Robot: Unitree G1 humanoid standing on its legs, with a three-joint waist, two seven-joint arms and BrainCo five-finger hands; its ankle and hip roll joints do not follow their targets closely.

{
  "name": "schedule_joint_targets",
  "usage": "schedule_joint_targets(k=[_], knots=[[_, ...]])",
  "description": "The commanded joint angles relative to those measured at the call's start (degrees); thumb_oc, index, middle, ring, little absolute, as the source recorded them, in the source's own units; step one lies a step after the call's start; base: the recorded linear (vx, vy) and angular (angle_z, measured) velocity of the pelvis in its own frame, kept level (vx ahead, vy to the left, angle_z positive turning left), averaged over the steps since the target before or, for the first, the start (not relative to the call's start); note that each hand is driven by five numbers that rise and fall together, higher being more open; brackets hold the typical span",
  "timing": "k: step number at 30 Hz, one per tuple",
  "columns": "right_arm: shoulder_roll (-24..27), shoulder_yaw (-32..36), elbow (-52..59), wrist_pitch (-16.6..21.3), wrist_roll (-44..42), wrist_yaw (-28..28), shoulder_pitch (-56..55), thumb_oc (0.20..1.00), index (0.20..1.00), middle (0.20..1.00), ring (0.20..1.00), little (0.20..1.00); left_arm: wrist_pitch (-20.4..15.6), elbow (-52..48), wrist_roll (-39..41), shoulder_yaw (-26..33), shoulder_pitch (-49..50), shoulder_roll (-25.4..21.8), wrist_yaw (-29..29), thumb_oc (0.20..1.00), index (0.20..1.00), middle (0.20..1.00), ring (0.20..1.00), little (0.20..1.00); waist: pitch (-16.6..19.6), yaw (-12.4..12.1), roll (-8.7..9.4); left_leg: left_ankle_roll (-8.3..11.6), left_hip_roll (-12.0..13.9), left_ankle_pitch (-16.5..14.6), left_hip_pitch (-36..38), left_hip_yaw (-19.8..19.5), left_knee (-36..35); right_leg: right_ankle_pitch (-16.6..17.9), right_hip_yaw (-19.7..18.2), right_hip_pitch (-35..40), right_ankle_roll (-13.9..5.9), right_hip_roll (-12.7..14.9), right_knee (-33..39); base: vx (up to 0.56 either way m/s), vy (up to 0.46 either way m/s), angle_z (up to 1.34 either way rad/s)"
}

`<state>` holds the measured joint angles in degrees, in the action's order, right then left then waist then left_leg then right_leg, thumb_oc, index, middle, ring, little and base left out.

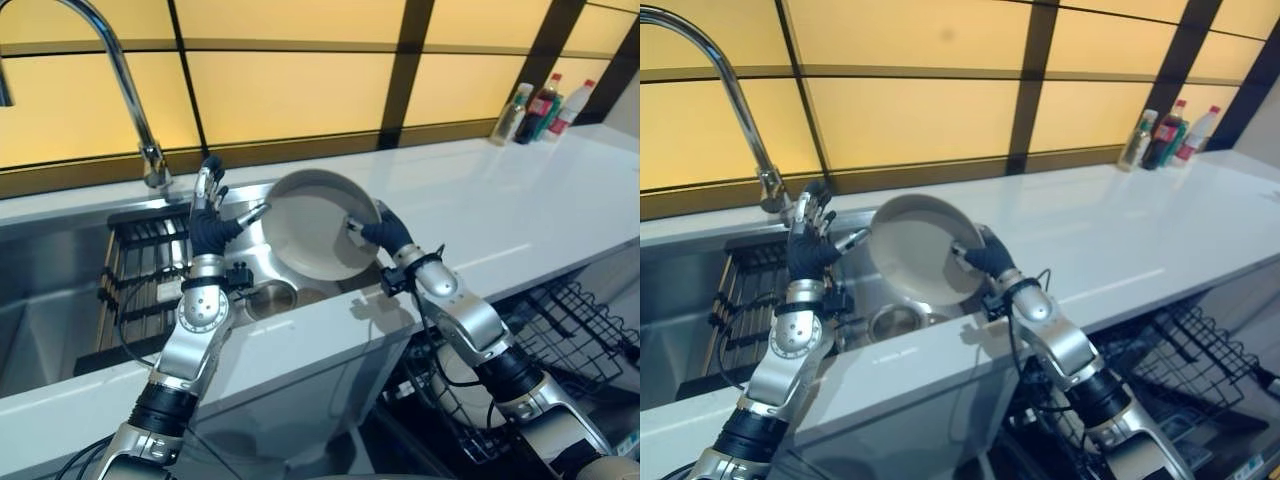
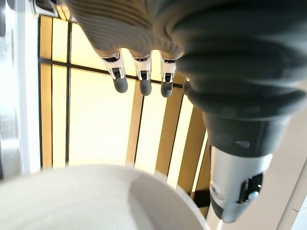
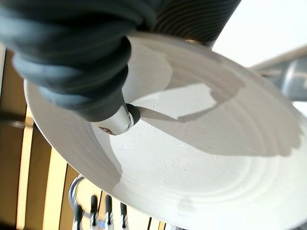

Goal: Pick up plates and place into dishwasher.

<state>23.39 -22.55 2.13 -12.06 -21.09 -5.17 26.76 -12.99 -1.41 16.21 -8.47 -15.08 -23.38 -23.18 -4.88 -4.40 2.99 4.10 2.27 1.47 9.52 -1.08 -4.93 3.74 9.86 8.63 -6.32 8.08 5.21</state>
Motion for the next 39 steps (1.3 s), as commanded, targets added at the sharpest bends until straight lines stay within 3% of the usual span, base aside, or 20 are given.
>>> schedule_joint_targets(k=[1, 7, 16, 23, 28, 35, 39], knots=[[3.43, 6.07, 4.68, 3.82, 4.38, -2.49, 0.83, 0.2, 0.2, 0.2, 0.2, 0.2, -3.18, 3.62, 1.3, 1.2, -6.7, 0.15, -0.66, 1.0, 1.0, 1.0, 1.0, 1.0, 4.1, 0.7, -1.07, -4.38, -4.03, -6.93, -1.68, 1.7, 2.89, -6.9, 0.91, -1.61, 0.28, -2.98, -4.78, 0.0, 0.0, 0.0], [8.83, 13.86, 4.28, 5.19, 9.62, -5.58, -1.41, 0.2, 0.2, 0.2, 0.2, 0.2, -3.36, 3.85, 2.82, 3.22, -5.64, -1.28, -0.48, 1.0, 1.0, 1.0, 1.0, 1.0, 4.51, 2.91, -1.11, -4.47, -3.95, -7.41, -1.41, 3.22, 2.64, -6.06, -1.3, -1.94, 0.0, -3.36, -3.65, 0.01, -0.013, -0.1], [12.93, 25.47, 3.76, 8.42, 16.3, -9.49, -11.1, 0.2, 0.2, 0.2, 0.2, 0.2, -2.53, 3.53, 5.04, 9.25, -0.8, -3.11, 0.9, 1.0, 1.0, 1.0, 1.0, 1.0, 4.88, 6.06, -1.39, -5.24, -4.3, -8.94, -1.58, 6.1, 3.96, -4.88, -5.84, -3.32, -0.31, -3.72, -2.68, 0.03, -0.028, -0.24], [14.29, 28.81, 2.17, 10.38, 20.14, -13.72, -14.63, 0.2, 0.2, 0.2, 0.2, 0.2, -1.51, 3.61, 5.44, 12.27, 1.32, -4.01, 3.3, 1.0, 1.0, 1.0, 1.0, 1.0, 3.94, 7.61, -1.51, -6.45, -5.29, -11.72, -2.82, 9.03, 8.89, -4.55, -8.77, -5.68, -0.6, -3.43, -4.69, 0.04, 0.019, -0.27], [14.04, 30.3, 0.53, 10.65, 21.24, -17.45, -16.96, 0.2, 0.2, 0.2, 0.2, 0.2, -0.82, 3.31, 5.25, 12.53, 2.74, -4.15, 4.42, 1.0, 1.0, 1.0, 1.0, 1.0, 3.16, 8.18, -1.62, -7.15, -5.74, -11.98, -2.89, 9.4, 8.95, -3.77, -10.08, -7.0, -1.04, -3.3, -5.38, 0.05, 0.063, -0.21], [13.9, 31.62, -2.12, 10.99, 24.42, -20.37, -19.0, 0.2, 0.2, 0.2, 0.2, 0.2, 0.15, 2.56, 5.0, 12.3, 4.31, -3.71, 7.55, 1.0, 1.0, 1.0, 1.0, 1.0, 2.41, 8.05, -1.26, -7.9, -6.0, -12.16, -2.5, 10.12, 8.03, -2.68, -9.77, -9.0, -2.36, -2.25, -6.91, 0.03, 0.083, -0.1], [13.2, 30.99, -3.31, 11.07, 24.04, -20.86, -19.68, 0.2, 0.2, 0.2, 0.2, 0.2, 0.55, 1.85, 5.11, 13.03, 6.2, -4.15, 9.19, 1.0, 1.0, 1.0, 1.0, 1.0, 1.24, 6.96, -0.93, -8.55, -6.02, -12.76, -2.82, 11.45, 9.76, -2.42, -6.49, -11.31, -2.36, -0.72, -13.97, 0.01, 0.023, -0.18]])
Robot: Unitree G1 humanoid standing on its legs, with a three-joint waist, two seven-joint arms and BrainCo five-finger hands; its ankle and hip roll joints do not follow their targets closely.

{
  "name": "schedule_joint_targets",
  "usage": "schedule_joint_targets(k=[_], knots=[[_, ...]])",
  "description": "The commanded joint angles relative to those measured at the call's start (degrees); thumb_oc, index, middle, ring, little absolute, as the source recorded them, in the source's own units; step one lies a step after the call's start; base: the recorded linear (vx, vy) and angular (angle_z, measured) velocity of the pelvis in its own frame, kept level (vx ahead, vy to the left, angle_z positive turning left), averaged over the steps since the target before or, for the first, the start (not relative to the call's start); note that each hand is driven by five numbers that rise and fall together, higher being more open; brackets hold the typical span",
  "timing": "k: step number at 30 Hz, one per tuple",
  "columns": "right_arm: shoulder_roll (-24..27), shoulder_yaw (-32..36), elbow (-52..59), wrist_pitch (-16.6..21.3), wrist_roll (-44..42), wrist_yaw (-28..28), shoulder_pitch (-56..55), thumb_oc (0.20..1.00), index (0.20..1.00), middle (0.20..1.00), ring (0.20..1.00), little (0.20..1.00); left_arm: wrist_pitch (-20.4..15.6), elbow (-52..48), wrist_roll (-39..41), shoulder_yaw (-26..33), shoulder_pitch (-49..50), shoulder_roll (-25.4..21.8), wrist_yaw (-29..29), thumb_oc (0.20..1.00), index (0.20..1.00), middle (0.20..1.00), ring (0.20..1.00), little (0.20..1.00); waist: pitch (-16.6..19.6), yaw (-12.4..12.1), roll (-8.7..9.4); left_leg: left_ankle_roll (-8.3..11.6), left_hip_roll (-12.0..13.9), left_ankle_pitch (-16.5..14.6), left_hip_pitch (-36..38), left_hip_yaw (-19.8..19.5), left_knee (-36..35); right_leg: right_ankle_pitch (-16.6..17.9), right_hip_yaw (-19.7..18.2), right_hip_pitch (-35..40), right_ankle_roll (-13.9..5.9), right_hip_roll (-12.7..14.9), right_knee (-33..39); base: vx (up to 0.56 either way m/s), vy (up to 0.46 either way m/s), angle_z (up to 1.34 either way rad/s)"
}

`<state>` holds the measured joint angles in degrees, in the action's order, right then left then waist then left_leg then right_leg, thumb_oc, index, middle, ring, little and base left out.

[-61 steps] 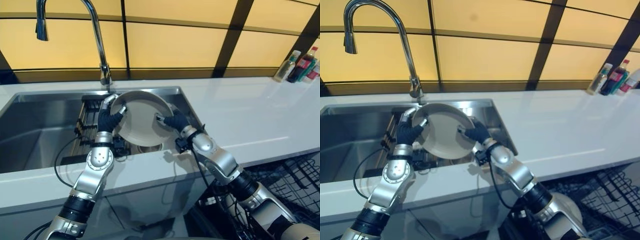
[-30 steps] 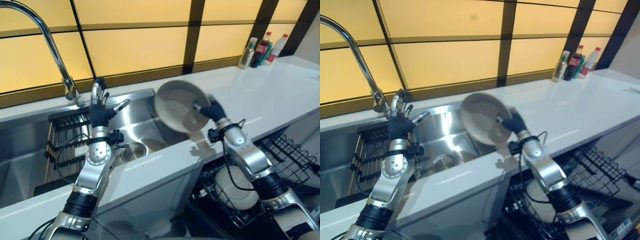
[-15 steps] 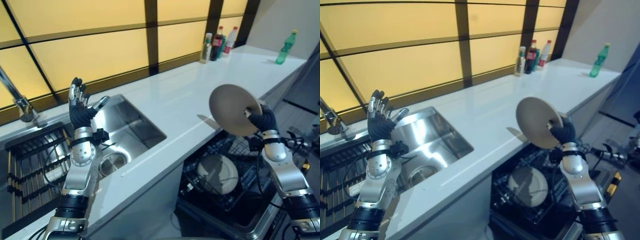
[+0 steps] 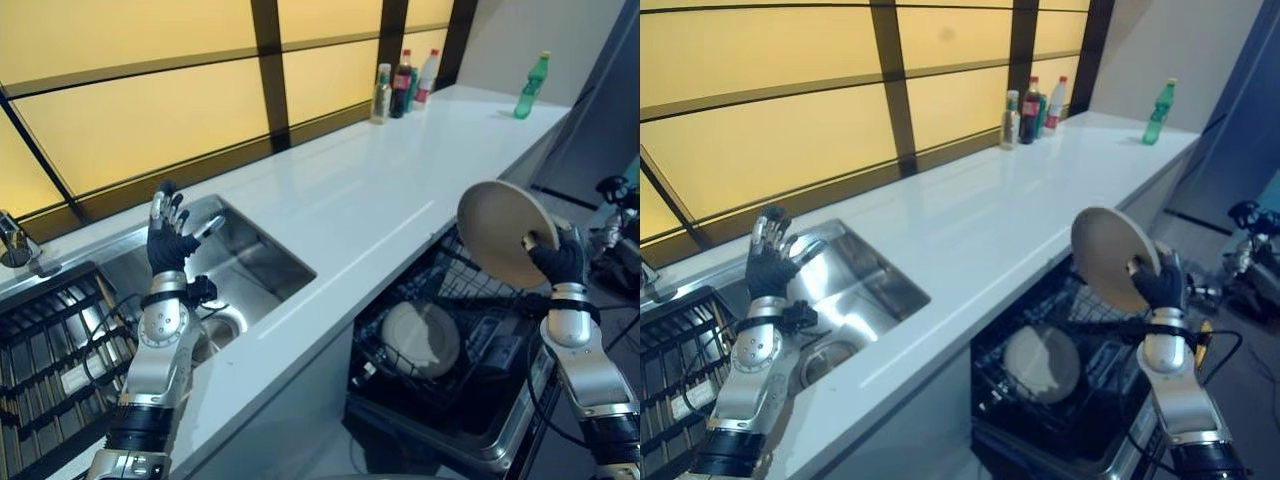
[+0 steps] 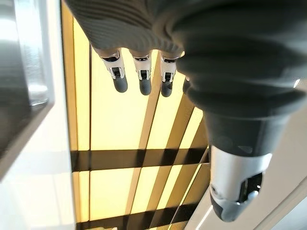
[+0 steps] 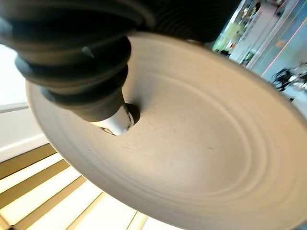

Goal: Pick up plates and place into dishwasher.

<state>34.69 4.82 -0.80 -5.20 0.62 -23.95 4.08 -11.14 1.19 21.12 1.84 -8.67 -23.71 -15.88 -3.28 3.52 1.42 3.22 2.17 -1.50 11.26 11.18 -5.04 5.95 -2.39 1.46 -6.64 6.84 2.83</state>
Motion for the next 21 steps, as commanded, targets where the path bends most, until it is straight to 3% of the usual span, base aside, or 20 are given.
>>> schedule_joint_targets(k=[1, 8, 12, 15, 21], knots=[[1.56, 3.2, -0.73, 4.33, 2.26, -2.22, 2.88, 0.2, 0.2, 0.2, 0.2, 0.2, -1.07, -1.29, 0.12, 3.16, 0.4, -3.84, 2.27, 1.0, 1.0, 1.0, 1.0, 1.0, -0.85, -1.7, 0.82, -7.59, -5.9, -10.07, -4.75, -0.3, 10.87, -3.98, 7.33, -4.19, -1.84, 1.7, -11.55, 0.02, -0.064, -0.35], [0.08, 1.71, -2.72, 5.39, 3.33, -2.92, 2.08, 0.2, 0.2, 0.2, 0.2, 0.2, -0.51, -0.93, 1.52, 5.29, 2.14, -6.19, 4.64, 1.0, 1.0, 1.0, 1.0, 1.0, -2.86, -2.87, 2.11, -7.39, -4.54, -13.54, -4.86, -0.18, 15.83, 2.31, 6.8, -5.46, -3.15, 4.51, -6.0, 0.12, -0.207, -0.18], [-0.25, 2.35, -2.84, 4.64, 3.1, -1.25, 1.36, 0.2, 0.2, 0.2, 0.2, 0.2, 0.92, -2.27, 0.95, 7.31, 5.03, -6.0, 6.45, 1.0, 1.0, 1.0, 1.0, 1.0, -3.23, -3.84, 2.32, -7.08, -2.9, -14.52, -5.07, -0.06, 18.31, -0.99, 8.55, -4.25, -3.16, 3.81, -6.27, 0.19, -0.31, 0.12], [0.1, 2.53, -2.67, 3.83, 2.87, -0.51, 0.4, 0.2, 0.2, 0.2, 0.2, 0.2, 2.04, -3.5, 0.89, 8.75, 7.85, -6.06, 7.29, 1.0, 1.0, 1.0, 1.0, 1.0, -3.52, -4.26, 2.4, -6.54, -1.15, -14.07, -5.34, -0.69, 18.75, -3.96, 8.45, -3.31, -2.48, 1.74, -6.82, 0.19, -0.306, 0.1], [0.71, -0.7, -6.53, 4.42, 2.11, -4.24, 2.94, 0.2, 0.2, 0.2, 0.2, 0.2, 2.33, -3.04, 0.71, 7.82, 6.62, -8.7, 5.1, 1.0, 1.0, 1.0, 1.0, 1.0, -6.22, -5.33, 3.73, -4.83, 2.18, -12.81, -9.6, -2.08, 20.94, -6.47, 7.93, -3.67, -0.53, -1.98, -7.42, 0.07, -0.314, 0.15]])
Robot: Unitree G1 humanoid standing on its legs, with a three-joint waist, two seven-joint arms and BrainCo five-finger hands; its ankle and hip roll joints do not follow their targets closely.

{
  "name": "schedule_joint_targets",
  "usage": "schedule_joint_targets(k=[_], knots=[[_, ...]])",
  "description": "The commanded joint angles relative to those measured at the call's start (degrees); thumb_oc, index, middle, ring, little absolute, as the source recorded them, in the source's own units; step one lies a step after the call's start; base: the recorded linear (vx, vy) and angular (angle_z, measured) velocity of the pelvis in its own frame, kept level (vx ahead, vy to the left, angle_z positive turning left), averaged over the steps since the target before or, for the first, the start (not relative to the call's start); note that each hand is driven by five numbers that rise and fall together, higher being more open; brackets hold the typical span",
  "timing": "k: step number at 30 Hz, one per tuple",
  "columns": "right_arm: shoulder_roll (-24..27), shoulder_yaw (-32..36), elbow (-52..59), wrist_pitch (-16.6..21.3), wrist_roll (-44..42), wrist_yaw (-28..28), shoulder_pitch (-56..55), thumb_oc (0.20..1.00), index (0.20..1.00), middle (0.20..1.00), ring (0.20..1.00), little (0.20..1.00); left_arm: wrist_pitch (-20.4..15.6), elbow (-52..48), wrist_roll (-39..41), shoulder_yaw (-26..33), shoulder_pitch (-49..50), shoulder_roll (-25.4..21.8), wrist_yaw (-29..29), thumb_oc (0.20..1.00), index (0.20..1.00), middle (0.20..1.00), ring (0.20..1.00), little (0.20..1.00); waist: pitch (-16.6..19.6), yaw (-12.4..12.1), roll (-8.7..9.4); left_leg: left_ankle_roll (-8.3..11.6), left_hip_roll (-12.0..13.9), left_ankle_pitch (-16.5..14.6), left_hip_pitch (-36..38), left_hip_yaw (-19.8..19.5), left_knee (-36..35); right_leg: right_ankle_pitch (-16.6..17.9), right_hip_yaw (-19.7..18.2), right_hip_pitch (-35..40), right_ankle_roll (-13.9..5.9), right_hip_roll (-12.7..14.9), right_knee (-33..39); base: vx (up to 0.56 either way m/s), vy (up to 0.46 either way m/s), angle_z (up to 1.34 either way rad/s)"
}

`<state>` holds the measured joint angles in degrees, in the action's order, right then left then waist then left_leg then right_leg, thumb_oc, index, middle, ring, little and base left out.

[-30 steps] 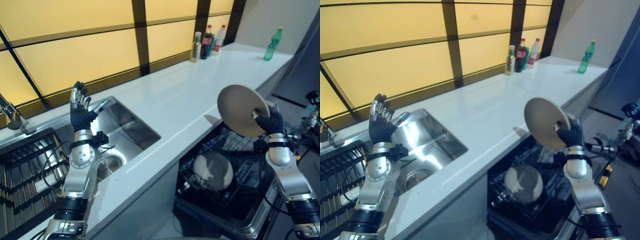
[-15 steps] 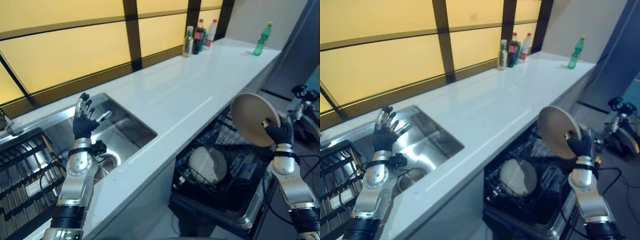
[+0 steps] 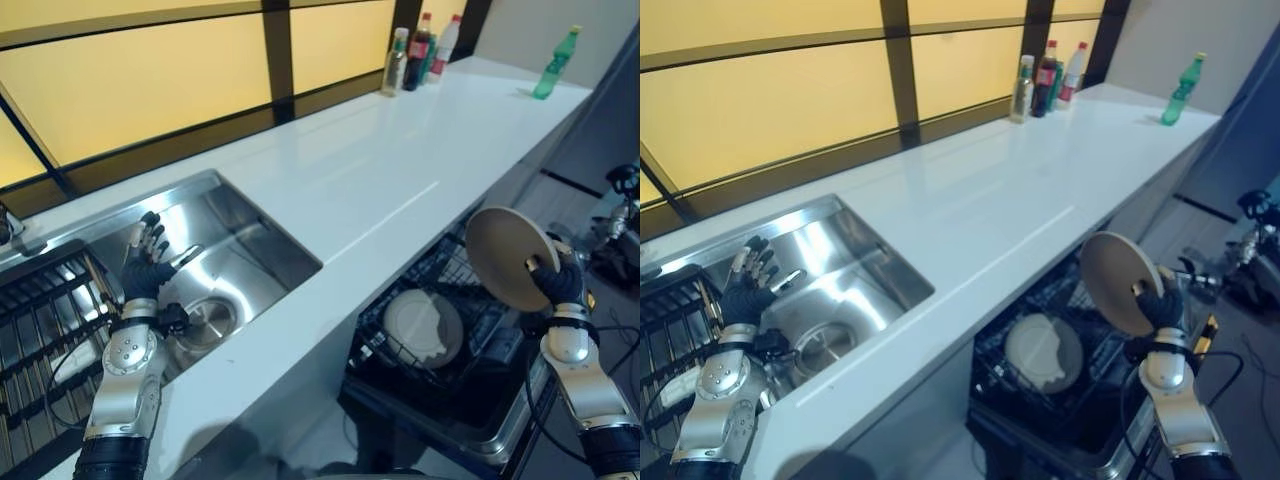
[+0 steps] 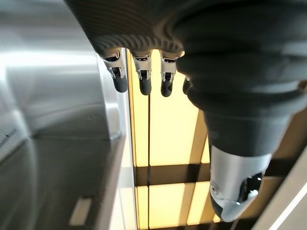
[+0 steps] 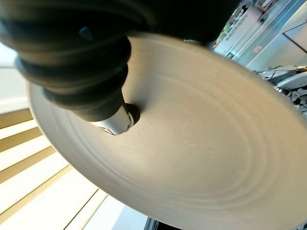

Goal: Pick up plates and place into dishwasher.

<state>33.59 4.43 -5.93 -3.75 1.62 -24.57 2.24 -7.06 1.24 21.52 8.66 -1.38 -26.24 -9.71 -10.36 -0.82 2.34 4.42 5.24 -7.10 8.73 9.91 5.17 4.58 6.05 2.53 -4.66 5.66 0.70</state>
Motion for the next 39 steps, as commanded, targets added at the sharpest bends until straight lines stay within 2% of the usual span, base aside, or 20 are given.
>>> schedule_joint_targets(k=[1, 6, 12, 16, 24, 31, 39], knots=[[1.95, -0.88, -1.99, 2.92, 1.51, -4.21, 5.56, 0.2, 0.2, 0.2, 0.2, 0.2, -1.86, -2.85, 0.23, 0.71, -1.25, -6.81, -1.37, 1.0, 1.0, 1.0, 1.0, 1.0, 0.21, -1.2, 3.03, -5.77, -0.44, -6.99, -8.18, -1.12, 11.3, -5.29, -0.45, -5.14, -2.31, -1.24, -5.48, -0.08, -0.315, 0.14], [5.15, -6.8, -8.6, 0.16, 3.3, -9.23, 13.94, 0.2, 0.2, 0.2, 0.2, 0.2, -3.36, 0.04, 1.98, -1.76, -7.44, -11.65, -5.28, 1.0, 1.0, 1.0, 1.0, 1.0, -4.97, -2.0, 3.48, -4.45, 1.13, -5.03, -16.18, -3.4, 14.94, -5.76, 0.34, -8.81, -1.24, -3.12, -7.33, -0.17, -0.24, 0.08], [11.35, -11.21, -15.34, -1.95, 3.05, -15.24, 23.09, 0.2, 0.2, 0.2, 0.2, 0.2, -4.82, 1.98, 3.87, -3.99, -13.95, -17.05, -9.84, 1.0, 1.0, 1.0, 1.0, 1.0, -10.83, -1.73, 2.44, -3.46, 1.66, -2.95, -24.19, -5.06, 17.8, -5.34, 1.89, -13.71, -0.05, -3.99, -8.92, -0.21, -0.115, 0.05], [14.91, -11.85, -16.23, -3.0, 4.73, -16.73, 25.35, 0.2, 0.2, 0.2, 0.2, 0.2, -6.05, 2.26, 4.03, -4.23, -15.26, -17.84, -12.15, 1.0, 1.0, 1.0, 1.0, 1.0, -13.94, -1.05, 0.84, -3.2, 1.4, -2.49, -27.2, -5.32, 19.47, -5.36, 2.74, -16.19, 0.71, -3.75, -10.07, -0.13, 0.0, -0.02], [21.57, -11.03, -18.91, -1.75, 5.83, -15.58, 30.28, 0.2, 0.2, 0.2, 0.2, 0.2, -7.66, 2.54, 3.63, -3.93, -16.72, -16.11, -14.21, 1.0, 1.0, 1.0, 1.0, 1.0, -19.28, 0.44, -2.56, -3.11, 0.29, -1.71, -31.05, -5.02, 21.55, -5.55, 2.99, -20.06, 1.48, -2.17, -12.17, -0.1, 0.057, -0.06], [26.67, -12.86, -19.94, -2.4, 6.74, -13.11, 35.02, 0.2, 0.2, 0.2, 0.2, 0.2, -7.55, 1.79, 3.75, -4.45, -17.45, -15.84, -15.21, 1.0, 1.0, 1.0, 1.0, 1.0, -19.44, 1.2, -4.4, -2.88, 0.2, -0.94, -36.61, -4.57, 22.36, -5.75, 3.31, -25.83, 1.87, -1.14, -13.54, -0.03, -0.004, -0.09], [29.71, -16.03, -21.39, -2.53, 8.37, -11.66, 40.2, 0.2, 0.2, 0.2, 0.2, 0.2, -7.19, 0.8, 3.6, -5.66, -17.23, -14.85, -16.68, 1.0, 1.0, 1.0, 1.0, 1.0, -19.44, 1.67, -5.93, -2.79, 0.12, -0.12, -40.51, -4.71, 23.66, -6.25, 3.11, -30.34, 2.43, -1.01, -15.65, 0.03, 0.002, -0.03]])
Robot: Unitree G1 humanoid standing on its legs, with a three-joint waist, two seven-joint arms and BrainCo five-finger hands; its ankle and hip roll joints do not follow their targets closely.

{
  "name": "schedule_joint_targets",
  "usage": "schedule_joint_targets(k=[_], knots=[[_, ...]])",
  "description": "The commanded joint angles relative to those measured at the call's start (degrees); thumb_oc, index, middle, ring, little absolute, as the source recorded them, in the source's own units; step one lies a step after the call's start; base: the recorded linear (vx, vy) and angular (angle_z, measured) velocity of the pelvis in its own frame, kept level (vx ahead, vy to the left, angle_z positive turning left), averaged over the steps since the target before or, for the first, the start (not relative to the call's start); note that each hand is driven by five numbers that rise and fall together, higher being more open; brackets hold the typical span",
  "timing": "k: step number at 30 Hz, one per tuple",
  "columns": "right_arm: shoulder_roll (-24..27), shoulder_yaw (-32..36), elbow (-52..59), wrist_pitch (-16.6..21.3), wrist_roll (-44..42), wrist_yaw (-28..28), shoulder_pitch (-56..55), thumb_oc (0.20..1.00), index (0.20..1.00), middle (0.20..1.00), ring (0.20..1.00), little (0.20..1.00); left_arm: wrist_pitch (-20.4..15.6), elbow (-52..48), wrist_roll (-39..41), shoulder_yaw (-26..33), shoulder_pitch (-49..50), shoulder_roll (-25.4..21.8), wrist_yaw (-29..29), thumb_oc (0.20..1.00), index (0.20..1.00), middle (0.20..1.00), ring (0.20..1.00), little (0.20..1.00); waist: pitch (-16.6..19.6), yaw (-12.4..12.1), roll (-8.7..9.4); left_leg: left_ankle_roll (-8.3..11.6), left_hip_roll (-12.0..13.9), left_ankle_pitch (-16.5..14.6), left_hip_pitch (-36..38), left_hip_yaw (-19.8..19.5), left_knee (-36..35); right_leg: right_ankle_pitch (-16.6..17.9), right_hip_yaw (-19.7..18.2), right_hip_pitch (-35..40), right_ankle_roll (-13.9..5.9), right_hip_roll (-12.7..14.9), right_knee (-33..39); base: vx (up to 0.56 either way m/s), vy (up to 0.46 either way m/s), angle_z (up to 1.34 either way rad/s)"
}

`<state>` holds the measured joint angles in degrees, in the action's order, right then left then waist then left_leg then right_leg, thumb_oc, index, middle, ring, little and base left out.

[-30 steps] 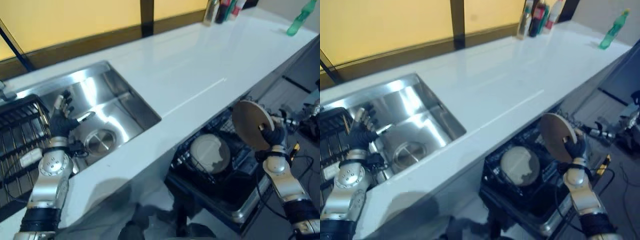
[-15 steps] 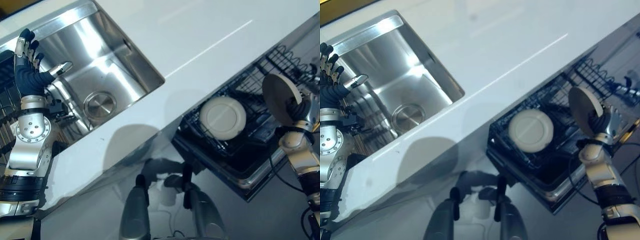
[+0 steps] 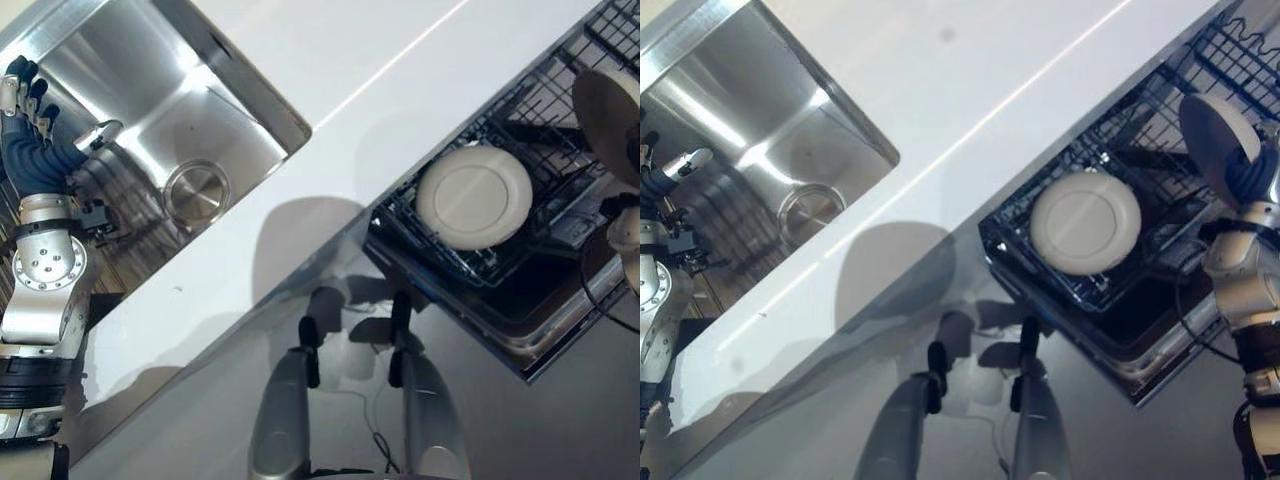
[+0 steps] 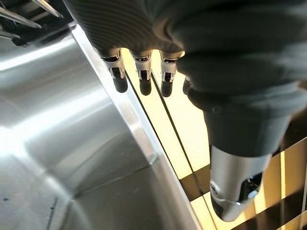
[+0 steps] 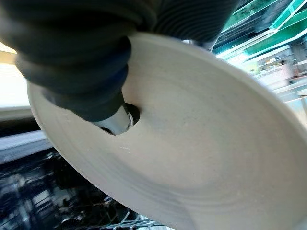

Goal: Pick up plates and place into dishwasher.

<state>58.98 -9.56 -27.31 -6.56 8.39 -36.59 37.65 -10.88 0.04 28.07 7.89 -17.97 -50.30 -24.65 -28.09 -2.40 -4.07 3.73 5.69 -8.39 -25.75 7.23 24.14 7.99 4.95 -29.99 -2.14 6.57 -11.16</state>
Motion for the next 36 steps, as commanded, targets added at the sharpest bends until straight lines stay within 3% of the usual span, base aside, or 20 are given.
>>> schedule_joint_targets(k=[1, 6, 15, 36], knots=[[4.77, -2.02, 0.01, 0.41, 1.8, 0.59, 5.18, 0.2, 0.2, 0.2, 0.2, 0.2, -3.2, 1.86, -2.94, -4.9, -0.67, 9.04, -1.86, 1.0, 1.0, 1.0, 1.0, 1.0, -1.7, 3.33, 0.4, -2.06, -0.22, 1.3, -6.39, -1.99, 4.78, -9.79, 4.18, 1.71, -0.06, -1.97, -4.12, 0.06, -0.019, 0.01], [6.11, -2.76, 0.45, -0.07, 2.64, 2.63, 7.34, 0.2, 0.2, 0.2, 0.2, 0.2, -2.62, 1.26, -2.13, -4.99, -0.57, 8.52, -2.41, 1.0, 1.0, 1.0, 1.0, 1.0, -1.7, 3.29, 0.25, -1.64, 0.11, 2.12, -8.42, -2.21, 5.55, -10.1, 4.2, -0.53, 0.11, -2.13, -5.49, 0.06, -0.026, -0.01], [4.09, -6.37, 0.33, -0.26, 3.75, 5.14, 10.59, 0.2, 0.2, 0.2, 0.2, 0.2, -2.2, 1.37, -3.59, -6.38, -1.79, 9.13, -3.07, 1.0, 1.0, 1.0, 1.0, 1.0, -1.7, 2.78, 0.34, -1.51, 0.08, 2.92, -12.68, -2.79, 6.24, -9.91, 4.94, -5.51, 0.13, -1.65, -7.4, 0.04, -0.024, 0.01], [-0.36, -11.1, -7.8, -0.51, 2.0, 7.49, 16.44, 0.2, 0.2, 0.2, 0.2, 0.2, -4.56, 0.82, -6.45, -8.59, -0.75, 13.36, -4.67, 1.0, 1.0, 1.0, 1.0, 1.0, -1.7, 1.18, -4.56, -2.09, -3.43, 4.3, -21.7, -4.17, 5.55, -9.03, 4.29, -18.3, -0.37, 1.7, -10.94, 0.01, 0.007, 0.04]])
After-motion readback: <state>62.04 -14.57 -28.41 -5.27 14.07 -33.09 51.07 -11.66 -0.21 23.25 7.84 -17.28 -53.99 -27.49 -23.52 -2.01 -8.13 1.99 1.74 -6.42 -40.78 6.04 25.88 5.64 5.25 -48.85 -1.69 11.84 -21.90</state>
